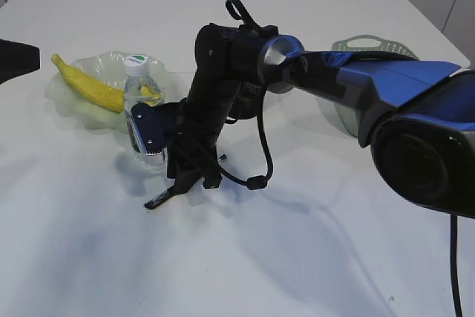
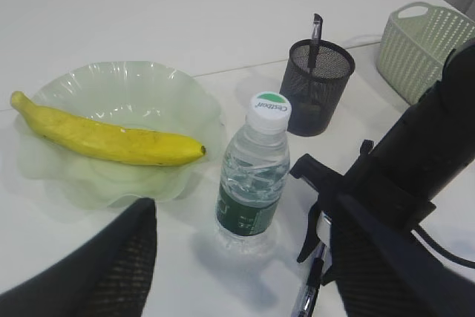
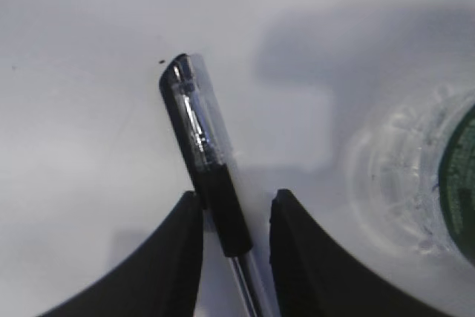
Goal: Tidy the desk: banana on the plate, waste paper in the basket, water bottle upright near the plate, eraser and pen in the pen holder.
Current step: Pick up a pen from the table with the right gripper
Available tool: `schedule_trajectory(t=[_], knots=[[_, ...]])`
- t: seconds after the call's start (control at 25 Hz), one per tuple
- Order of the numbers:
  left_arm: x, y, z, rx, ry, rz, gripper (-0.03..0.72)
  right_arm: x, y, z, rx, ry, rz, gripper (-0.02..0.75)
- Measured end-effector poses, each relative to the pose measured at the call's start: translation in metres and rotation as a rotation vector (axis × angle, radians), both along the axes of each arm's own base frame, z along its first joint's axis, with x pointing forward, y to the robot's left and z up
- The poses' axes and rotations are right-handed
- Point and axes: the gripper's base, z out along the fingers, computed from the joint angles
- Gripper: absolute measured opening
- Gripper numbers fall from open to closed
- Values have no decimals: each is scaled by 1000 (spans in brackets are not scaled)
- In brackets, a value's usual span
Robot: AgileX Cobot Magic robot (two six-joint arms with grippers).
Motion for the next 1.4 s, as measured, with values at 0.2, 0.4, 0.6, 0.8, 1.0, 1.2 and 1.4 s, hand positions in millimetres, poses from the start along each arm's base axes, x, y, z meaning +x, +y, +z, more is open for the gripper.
schedule_trajectory(t=[0.2,0.4,0.6,0.8,1.0,1.2,1.4], knots=[[0,0,0,0,0,0,514,-1,-1,-1,-12,18,7,240],[0,0,0,0,0,0,514,-2,-1,-2,-15,24,8,241],[0,0,0,0,0,0,514,-2,-1,-3,-22,36,4,241],[0,0,0,0,0,0,514,-3,-2,-3,-26,43,3,241],[0,0,0,1,0,2,514,-3,-2,-3,-27,47,-2,241],[0,0,0,1,0,2,514,-3,-2,-3,-33,48,-13,241],[0,0,0,1,0,2,514,-3,-3,-3,-38,47,-17,240]])
